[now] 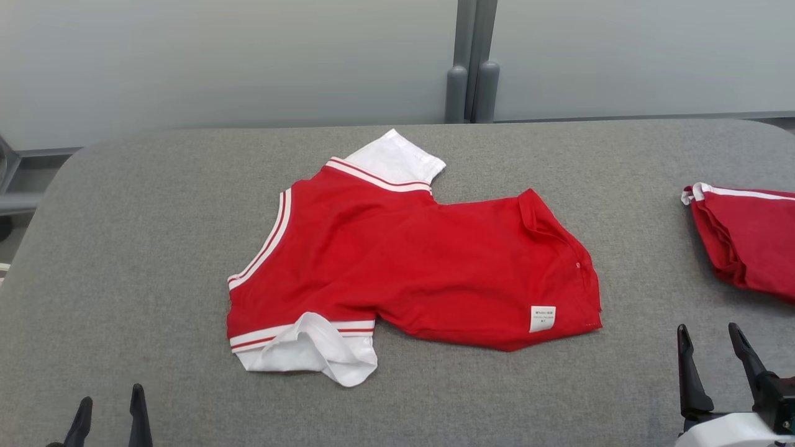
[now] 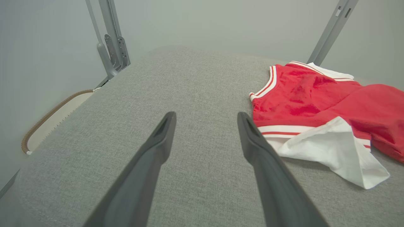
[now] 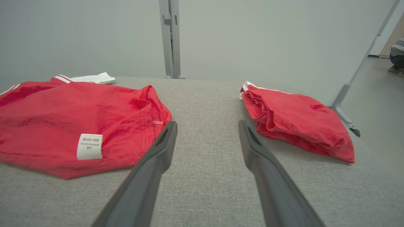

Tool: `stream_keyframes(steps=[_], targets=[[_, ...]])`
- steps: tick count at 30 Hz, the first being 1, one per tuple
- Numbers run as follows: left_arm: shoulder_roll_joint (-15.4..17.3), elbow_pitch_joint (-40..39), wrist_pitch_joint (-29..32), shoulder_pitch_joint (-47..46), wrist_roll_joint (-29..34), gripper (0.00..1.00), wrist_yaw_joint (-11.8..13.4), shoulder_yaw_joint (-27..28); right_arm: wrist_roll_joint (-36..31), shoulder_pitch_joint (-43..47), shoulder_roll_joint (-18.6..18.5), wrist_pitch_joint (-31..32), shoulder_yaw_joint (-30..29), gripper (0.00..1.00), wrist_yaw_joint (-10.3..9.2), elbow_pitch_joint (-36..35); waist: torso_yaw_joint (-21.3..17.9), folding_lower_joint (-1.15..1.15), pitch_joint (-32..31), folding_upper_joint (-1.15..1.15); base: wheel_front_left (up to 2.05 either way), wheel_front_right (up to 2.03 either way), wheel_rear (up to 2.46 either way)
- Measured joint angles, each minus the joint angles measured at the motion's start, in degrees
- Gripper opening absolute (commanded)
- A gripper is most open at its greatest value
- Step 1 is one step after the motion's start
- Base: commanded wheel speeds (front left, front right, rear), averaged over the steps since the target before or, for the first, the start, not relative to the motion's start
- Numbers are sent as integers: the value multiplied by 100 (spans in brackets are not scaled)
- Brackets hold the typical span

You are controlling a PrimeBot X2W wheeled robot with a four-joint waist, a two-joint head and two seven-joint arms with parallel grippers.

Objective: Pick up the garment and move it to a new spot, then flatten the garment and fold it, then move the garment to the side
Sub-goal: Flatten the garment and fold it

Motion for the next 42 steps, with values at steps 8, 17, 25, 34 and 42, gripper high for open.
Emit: stream_keyframes(steps=[8,17,25,34,42], targets=[[1,-82,-5,428,350,100,-348,400,31,47,-70,0,13,100,0,43,3,0,-207,0,0,0,0],[-185,-143,-5,474,609,100,-712,740,34,66,-87,0,18,100,0,16,50,0,-230,0,0,0,0],[-277,-131,-5,482,762,100,-955,857,34,66,-53,0,133,100,0,20,21,0,-220,0,0,0,0],[-400,-93,-5,506,864,100,-1096,932,40,62,-42,0,204,100,0,4,-4,0,-178,0,0,0,0],[-374,-328,135,399,971,100,-1230,772,152,-69,-85,108,458,100,0,157,-15,0,-36,0,0,0,0]])
